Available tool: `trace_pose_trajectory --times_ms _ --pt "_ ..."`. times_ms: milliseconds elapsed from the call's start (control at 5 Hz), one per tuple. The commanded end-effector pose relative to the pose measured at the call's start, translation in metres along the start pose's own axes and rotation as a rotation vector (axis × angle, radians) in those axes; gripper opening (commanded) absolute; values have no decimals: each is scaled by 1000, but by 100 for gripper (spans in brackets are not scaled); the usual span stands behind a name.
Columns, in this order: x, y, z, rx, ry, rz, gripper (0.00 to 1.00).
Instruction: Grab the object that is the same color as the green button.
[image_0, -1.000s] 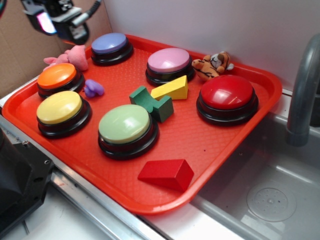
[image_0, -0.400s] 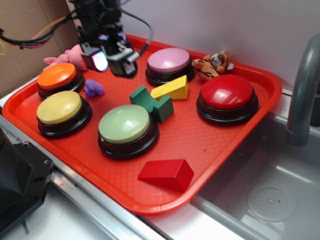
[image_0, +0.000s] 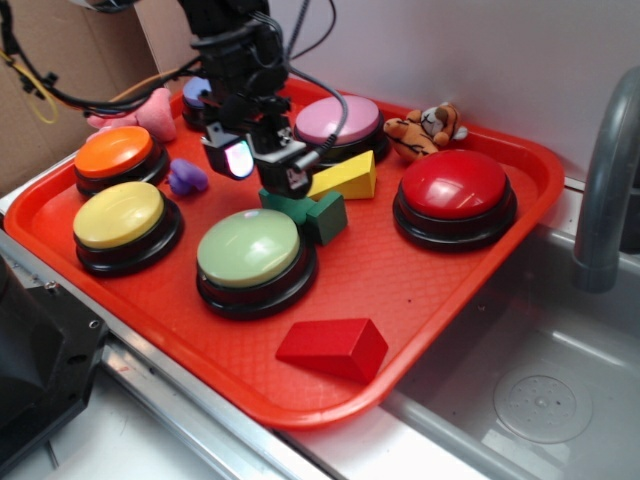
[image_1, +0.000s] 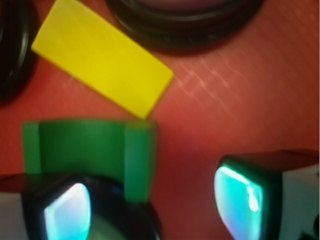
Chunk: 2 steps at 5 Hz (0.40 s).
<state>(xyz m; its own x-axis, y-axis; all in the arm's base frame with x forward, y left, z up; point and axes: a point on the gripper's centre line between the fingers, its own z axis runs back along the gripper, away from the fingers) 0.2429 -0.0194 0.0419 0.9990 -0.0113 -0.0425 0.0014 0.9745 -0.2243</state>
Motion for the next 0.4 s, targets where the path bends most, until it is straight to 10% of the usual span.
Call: trace_pose_trajectory --times_ms 0,200 --pt "15 -2 -3 1 -28 -10 100" --pt "16 -1 -4 -3 -28 2 15"
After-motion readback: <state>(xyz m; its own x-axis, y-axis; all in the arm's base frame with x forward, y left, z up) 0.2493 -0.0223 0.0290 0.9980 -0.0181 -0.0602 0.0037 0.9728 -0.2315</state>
